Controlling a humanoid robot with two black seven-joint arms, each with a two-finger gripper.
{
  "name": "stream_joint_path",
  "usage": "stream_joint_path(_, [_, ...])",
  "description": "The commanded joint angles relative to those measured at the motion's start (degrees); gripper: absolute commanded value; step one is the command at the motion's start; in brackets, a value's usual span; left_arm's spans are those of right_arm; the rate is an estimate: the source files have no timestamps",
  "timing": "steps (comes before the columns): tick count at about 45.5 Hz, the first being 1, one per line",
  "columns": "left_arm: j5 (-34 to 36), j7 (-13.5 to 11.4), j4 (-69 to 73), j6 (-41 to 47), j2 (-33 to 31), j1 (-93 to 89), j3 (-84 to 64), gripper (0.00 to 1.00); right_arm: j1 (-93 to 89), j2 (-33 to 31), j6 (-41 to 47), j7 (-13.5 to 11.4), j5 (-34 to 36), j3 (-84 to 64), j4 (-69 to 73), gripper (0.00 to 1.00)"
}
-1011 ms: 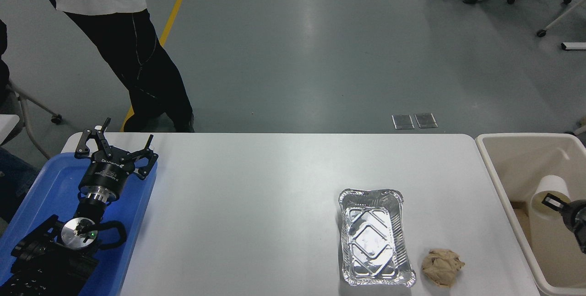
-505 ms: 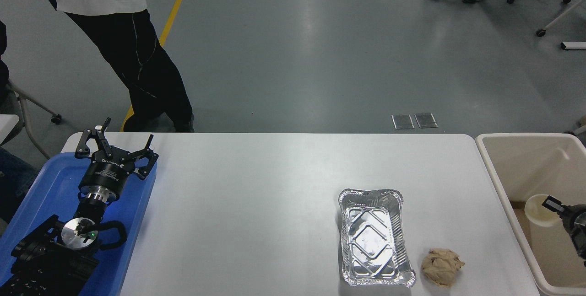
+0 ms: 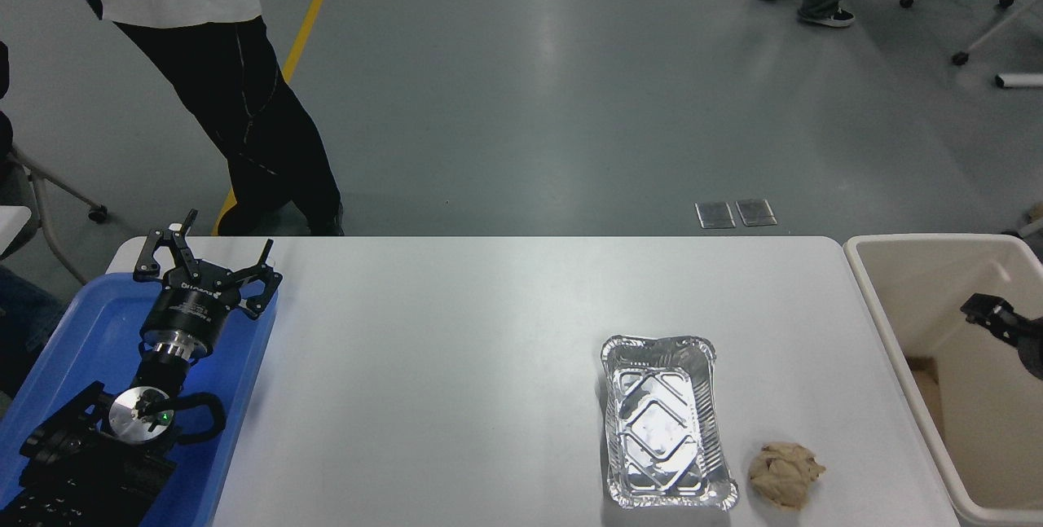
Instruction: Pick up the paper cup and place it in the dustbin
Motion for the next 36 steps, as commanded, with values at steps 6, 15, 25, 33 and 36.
stream_joint_path(6, [0.01,0.00,0.00,0.00,-0.01,-0.02,0.07,0.99,35.83,1.27,2.32,-0.35,-0.11,-11.60,36.65,1.00])
stream_joint_path(15, [0.01,0.00,0.00,0.00,-0.01,-0.02,0.07,0.99,55.61,10.77,16.11,-0.35,-0.02,-17.76,47.20,1.00])
stream_joint_path(25, [0.01,0.00,0.00,0.00,-0.01,-0.02,0.07,0.99,71.00,18.50,29.56,-0.44,0.07,-17.50,55.03,1.00])
stream_joint_path(33, [0.01,0.00,0.00,0.00,-0.01,0.07,0.07,0.99,78.39,22.37,35.63,-0.53,0.68,-17.15,58.11,1.00])
stream_joint_path(36, [0.01,0.00,0.00,0.00,-0.01,-0.02,0.07,0.99,78.74,23.51,35.81,-0.70,0.59,-17.24,58.20,1.00])
